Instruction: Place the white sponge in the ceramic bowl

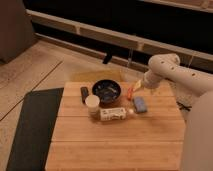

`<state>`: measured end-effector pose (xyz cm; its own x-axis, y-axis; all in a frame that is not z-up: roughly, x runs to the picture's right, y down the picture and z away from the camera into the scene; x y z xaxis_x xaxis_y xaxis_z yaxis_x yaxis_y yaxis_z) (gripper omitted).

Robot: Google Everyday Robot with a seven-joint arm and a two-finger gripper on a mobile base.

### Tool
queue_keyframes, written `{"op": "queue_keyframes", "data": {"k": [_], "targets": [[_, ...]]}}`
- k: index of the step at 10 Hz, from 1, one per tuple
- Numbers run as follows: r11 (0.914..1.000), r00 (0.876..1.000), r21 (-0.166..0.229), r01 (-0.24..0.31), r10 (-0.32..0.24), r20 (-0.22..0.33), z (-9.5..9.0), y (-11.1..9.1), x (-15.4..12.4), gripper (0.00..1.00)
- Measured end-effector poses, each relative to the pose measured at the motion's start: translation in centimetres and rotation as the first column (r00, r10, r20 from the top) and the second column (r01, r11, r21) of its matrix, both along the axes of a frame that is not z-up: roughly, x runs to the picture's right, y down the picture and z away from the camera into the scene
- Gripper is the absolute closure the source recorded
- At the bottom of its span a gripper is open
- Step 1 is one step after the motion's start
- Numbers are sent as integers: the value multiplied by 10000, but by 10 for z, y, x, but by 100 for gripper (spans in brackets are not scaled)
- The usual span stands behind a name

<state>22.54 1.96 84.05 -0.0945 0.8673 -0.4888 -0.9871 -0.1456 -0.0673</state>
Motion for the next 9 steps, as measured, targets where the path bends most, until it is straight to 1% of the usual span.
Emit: {"op": "queue_keyframes", "data": {"k": [3,4,5,6,7,8,9], "targets": [[10000,10000,27,34,-34,-17,0,0,0,35],[9998,9999,149,127,-126,-83,2,-2,4,35],[9981,9989,455,411,-400,-259,11,-3,15,35],[9963,9971,561,658,-636,-408,17,-3,25,35],[9937,9943,588,951,-921,-529,22,-3,33,35],[9900,9900,475,1330,-1304,-536,28,1,34,35],[9884,9883,375,1469,-1451,-465,31,4,30,35]]}}
